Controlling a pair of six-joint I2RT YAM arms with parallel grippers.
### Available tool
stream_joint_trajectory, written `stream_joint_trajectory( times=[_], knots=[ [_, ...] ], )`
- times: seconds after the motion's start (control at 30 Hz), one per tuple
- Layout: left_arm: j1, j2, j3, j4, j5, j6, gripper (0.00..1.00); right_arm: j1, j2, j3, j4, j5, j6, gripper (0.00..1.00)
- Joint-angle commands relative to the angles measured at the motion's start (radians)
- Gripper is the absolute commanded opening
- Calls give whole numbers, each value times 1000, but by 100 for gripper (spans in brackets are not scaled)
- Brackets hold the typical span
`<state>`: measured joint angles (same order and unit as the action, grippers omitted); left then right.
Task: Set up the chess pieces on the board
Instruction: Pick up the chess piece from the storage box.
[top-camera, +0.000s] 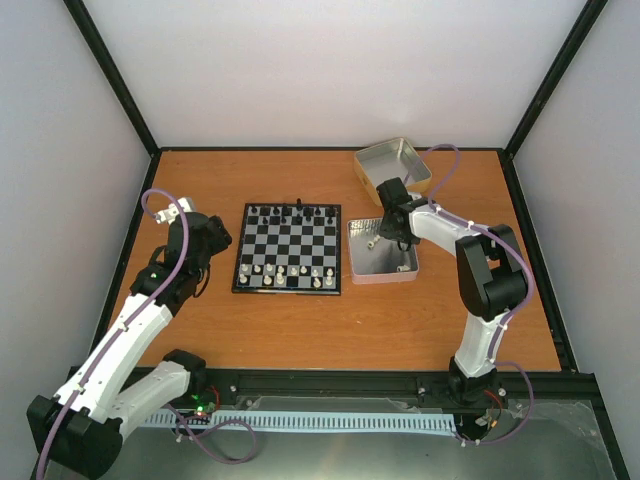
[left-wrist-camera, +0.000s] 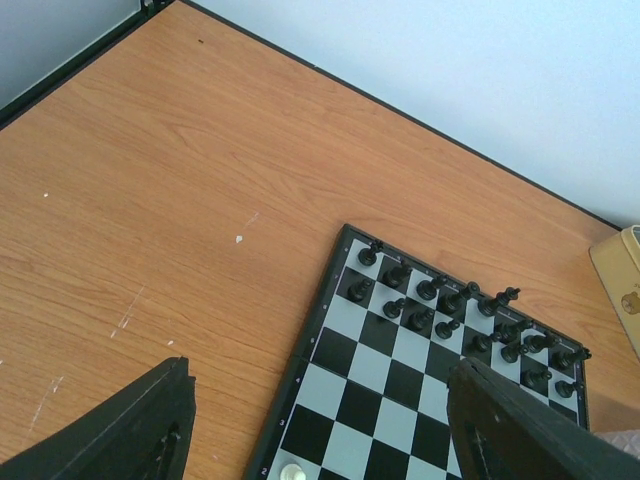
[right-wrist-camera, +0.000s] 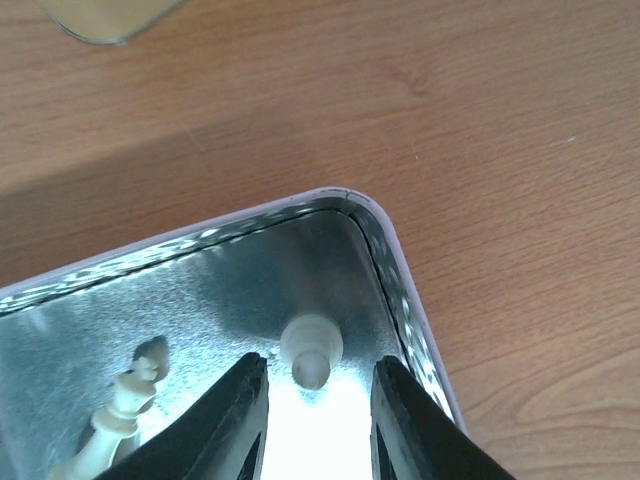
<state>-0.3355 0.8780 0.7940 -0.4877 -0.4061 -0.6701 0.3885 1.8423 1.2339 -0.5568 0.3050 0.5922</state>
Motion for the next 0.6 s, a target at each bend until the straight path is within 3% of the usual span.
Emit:
stream_joint_trajectory(
  times=[0.0,0.3,0.57],
  knots=[
    [4,-1,37,-5,3,21,70,-25,45,28,30,-32,-28,30],
    [4,2,41,-3,6,26,70,-36,74,53,39,0,-59,23],
    [3,-3,48,-2,-5,32,70,-39,88,64,57,-30,-112,7]
  ],
)
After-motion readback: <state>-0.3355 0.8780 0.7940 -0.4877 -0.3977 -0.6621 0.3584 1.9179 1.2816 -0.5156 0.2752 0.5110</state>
